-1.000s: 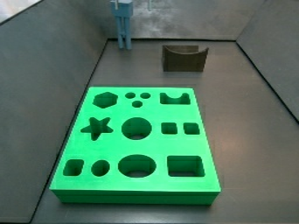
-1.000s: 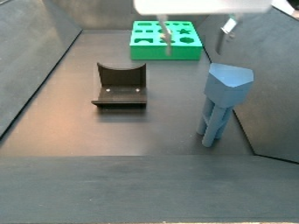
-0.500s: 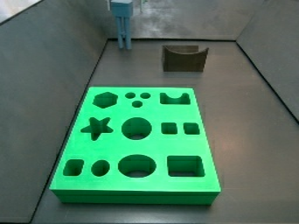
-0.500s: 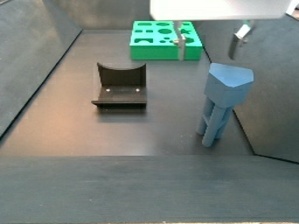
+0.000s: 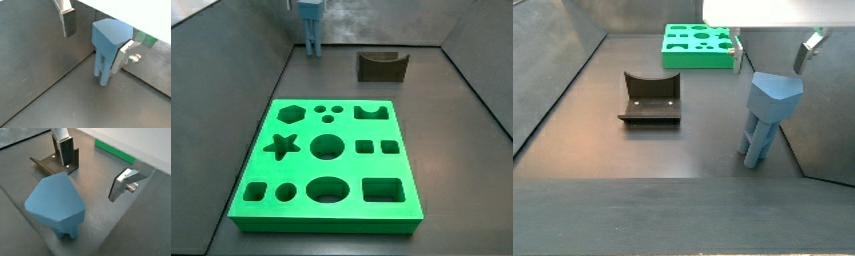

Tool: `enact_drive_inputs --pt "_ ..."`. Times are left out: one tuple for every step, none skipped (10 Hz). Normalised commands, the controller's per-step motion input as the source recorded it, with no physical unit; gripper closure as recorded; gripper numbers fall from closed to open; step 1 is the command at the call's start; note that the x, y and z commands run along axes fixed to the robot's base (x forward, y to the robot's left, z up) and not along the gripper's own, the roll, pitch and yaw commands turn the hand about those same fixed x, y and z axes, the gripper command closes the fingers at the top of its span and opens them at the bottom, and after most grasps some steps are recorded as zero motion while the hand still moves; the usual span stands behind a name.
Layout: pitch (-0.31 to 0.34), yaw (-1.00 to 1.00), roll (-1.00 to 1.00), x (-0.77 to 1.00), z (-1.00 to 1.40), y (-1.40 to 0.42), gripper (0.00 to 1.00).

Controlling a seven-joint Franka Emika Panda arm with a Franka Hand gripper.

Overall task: Pick up the 3 prong object. Move up. Move to above the board. Insert the 3 prong object.
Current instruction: Pick up the 3 prong object.

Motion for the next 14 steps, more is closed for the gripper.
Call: enact_drive_inputs --pt "0.000 -0.09 0.00 -0.12 0.00 0.25 0.00" --pt "0.000 -0.07 0.00 -0.10 0.00 0.18 0.00" --pt "0.000 -0.06 0.00 -0.08 0.00 0.19 0.00" --pt "0.000 -0.07 0.00 -0.07 0.00 0.16 0.00" --pt "0.000 -0.08 0.00 -0.09 0.00 0.17 0.00" --pt "0.000 -0.01 0.05 -0.04 -0.02 0.20 0.00" --pt "0.000 -0.01 0.04 -0.04 -0.02 0.13 0.00" --pt "0.000 -0.03 0.05 -0.02 -0.04 0.15 0.00" --pt "0.000 -0.16 0.03 0.00 -0.05 0.17 0.00" --pt "0.000 -0.24 0.01 0.00 -0.02 0.15 0.00" --pt "0.000 -0.33 0.00 0.05 0.00 0.08 0.00" --pt "0.000 -0.13 -0.02 0.03 0.00 0.00 0.00" --pt "-0.003 -0.20 -0.05 0.12 0.00 0.00 0.00" --pt "-0.036 -0.40 -0.08 0.23 0.00 0.00 0.00"
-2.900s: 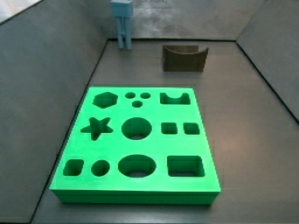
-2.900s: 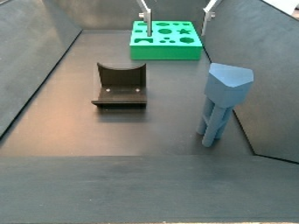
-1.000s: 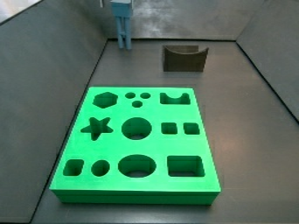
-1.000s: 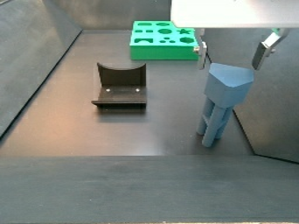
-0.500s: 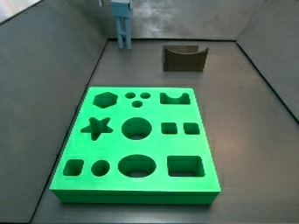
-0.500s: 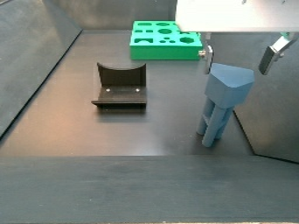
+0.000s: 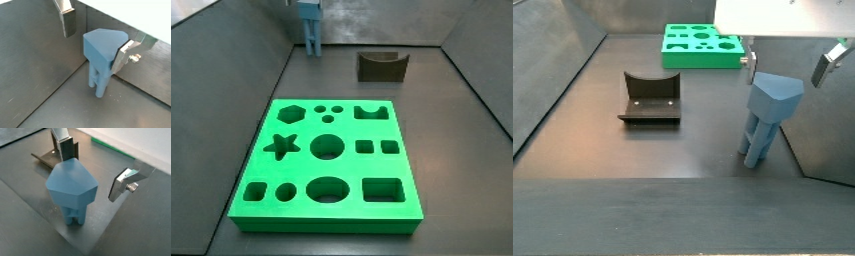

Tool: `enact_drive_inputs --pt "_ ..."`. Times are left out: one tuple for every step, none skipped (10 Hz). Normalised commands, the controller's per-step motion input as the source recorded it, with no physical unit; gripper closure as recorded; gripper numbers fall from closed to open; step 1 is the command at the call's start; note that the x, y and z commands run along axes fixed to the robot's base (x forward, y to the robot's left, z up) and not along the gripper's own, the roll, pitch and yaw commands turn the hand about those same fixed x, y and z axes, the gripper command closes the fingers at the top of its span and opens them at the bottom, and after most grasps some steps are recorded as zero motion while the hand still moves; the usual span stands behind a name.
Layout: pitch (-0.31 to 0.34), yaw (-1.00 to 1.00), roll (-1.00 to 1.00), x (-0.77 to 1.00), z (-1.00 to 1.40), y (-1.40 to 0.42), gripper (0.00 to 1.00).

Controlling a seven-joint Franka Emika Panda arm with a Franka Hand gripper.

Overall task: Pick up the 3 prong object. Move up. Move to above the board. Insert the 3 prong object.
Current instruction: Pick up the 3 prong object.

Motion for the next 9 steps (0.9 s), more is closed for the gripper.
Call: enact_drive_inputs --pt "-0.047 -0.37 -0.08 0.15 -0.01 0.00 0.00" --pt "-0.070 -0.37 -0.09 0.13 -0.09 0.03 0.00" --pt "-0.097 -0.40 -0.08 0.12 -0.21 0.02 0.00" --pt "-0.047 -0.28 0.00 0.12 -0.29 0.12 0.00" --pt "-0.020 -0.26 0.00 0.08 -0.24 0.19 0.00" --pt "-0.026 -0.25 0.00 0.04 -0.29 0.21 0.00" --pt "-0.081 -0.14 0.00 -0.15 -0.19 0.21 0.00" --pt "0.000 -0.14 -0.01 0.00 0.00 0.00 0.00" --pt "0.000 0.00 0.00 0.00 0.00 0.00 0.00"
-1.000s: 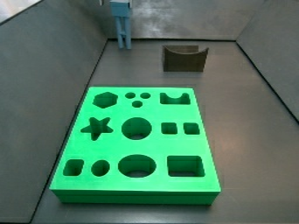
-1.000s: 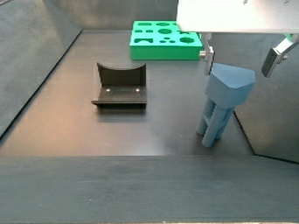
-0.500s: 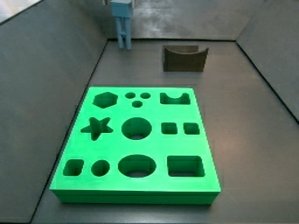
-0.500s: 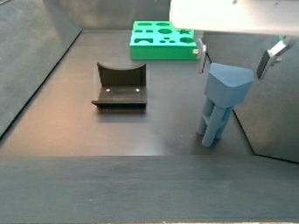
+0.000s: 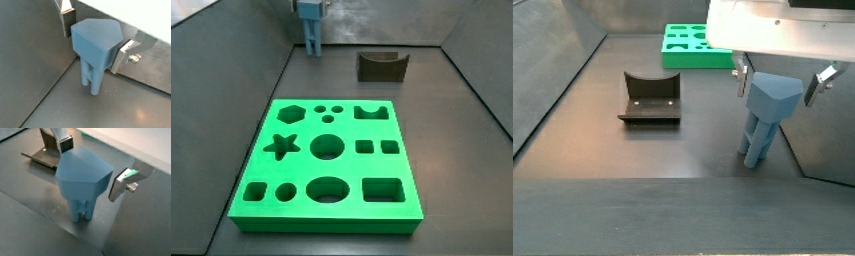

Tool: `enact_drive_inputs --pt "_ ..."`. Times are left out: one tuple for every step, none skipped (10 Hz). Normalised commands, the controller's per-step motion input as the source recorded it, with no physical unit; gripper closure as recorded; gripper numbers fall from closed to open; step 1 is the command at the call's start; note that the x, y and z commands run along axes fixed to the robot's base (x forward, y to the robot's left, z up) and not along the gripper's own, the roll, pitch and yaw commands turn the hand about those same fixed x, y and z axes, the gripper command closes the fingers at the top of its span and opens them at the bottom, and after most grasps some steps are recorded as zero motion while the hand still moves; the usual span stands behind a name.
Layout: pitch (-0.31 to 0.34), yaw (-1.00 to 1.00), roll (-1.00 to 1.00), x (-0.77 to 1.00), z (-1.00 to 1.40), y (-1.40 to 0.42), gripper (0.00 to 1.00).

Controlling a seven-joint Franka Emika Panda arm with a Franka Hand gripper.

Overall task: Pick up the 3 prong object. Move up. Move to above the board. Insert the 3 prong object.
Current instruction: Pick up the 3 prong object.

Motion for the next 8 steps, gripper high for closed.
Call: enact_drive_inputs --pt "0.000 0.00 0.00 0.00 0.00 0.00 1.00" --pt "0.000 0.00 0.00 0.00 0.00 0.00 1.00" --pt "0.000 0.00 0.00 0.00 0.00 0.00 1.00" --pt "0.000 0.00 0.00 0.00 0.00 0.00 1.00" --pt "0.000 0.00 0.00 0.00 0.00 0.00 1.00" --pt "0.000 0.00 0.00 0.00 0.00 0.00 1.00" --pt "0.000 0.00 0.00 0.00 0.00 0.00 1.00" --pt "0.000 0.00 0.00 0.00 0.00 0.00 1.00"
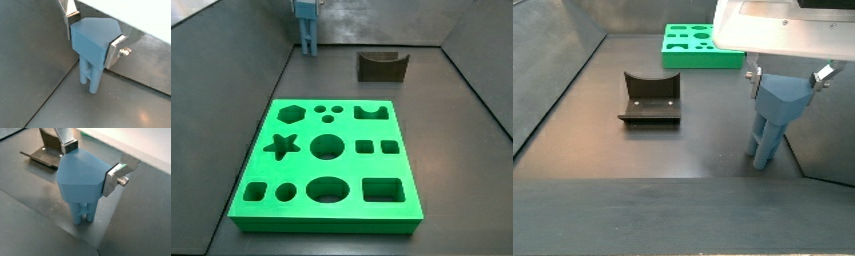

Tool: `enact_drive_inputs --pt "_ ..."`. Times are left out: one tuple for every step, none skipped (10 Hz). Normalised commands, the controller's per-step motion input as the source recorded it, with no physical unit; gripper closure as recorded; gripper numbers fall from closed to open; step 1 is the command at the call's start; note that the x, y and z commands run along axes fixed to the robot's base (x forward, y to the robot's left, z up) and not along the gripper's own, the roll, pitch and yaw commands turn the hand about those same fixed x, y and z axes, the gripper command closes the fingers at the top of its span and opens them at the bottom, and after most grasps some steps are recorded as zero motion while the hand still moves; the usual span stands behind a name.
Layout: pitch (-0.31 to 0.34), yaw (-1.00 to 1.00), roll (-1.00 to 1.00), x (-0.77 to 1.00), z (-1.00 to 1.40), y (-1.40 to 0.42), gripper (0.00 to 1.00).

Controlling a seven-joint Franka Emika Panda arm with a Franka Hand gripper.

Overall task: Pick up the 3 prong object. Move up. Move to above the board. Insert the 3 prong object.
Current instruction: Pick up the 3 prong object, then move up, then move to above the board.

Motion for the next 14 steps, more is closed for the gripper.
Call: enact_drive_inputs --pt "0.000 0.00 0.00 0.00 0.00 0.00 1.00" --pt "0.000 0.00 0.00 0.00 0.00 0.00 1.00" --pt "0.000 0.00 0.00 0.00 0.00 0.00 1.00" --pt "0.000 0.00 0.00 0.00 0.83 0.00 1.00" --pt "0.009 -0.01 0.00 -0.01 0.83 0.00 1.00" --pt "0.049 -0.02 0.00 -0.04 0.70 0.00 1.00" --pt "0.060 -0.01 0.01 -0.02 0.51 0.01 1.00" --pt "0.072 -0.01 0.02 -0.01 0.36 0.01 1.00" --pt "0.087 -0.01 0.03 0.00 0.20 0.02 1.00" --pt "0.207 -0.27 0.03 -0.19 1.00 -0.49 1.00" --pt "0.203 -0.27 0.04 -0.19 1.00 -0.50 1.00" --pt "0.119 -0.16 0.08 -0.18 1.00 -0.39 1.00" --pt "0.077 -0.10 0.07 -0.16 1.00 -0.34 1.00" --pt "0.063 -0.05 0.08 -0.14 1.00 -0.29 1.00"
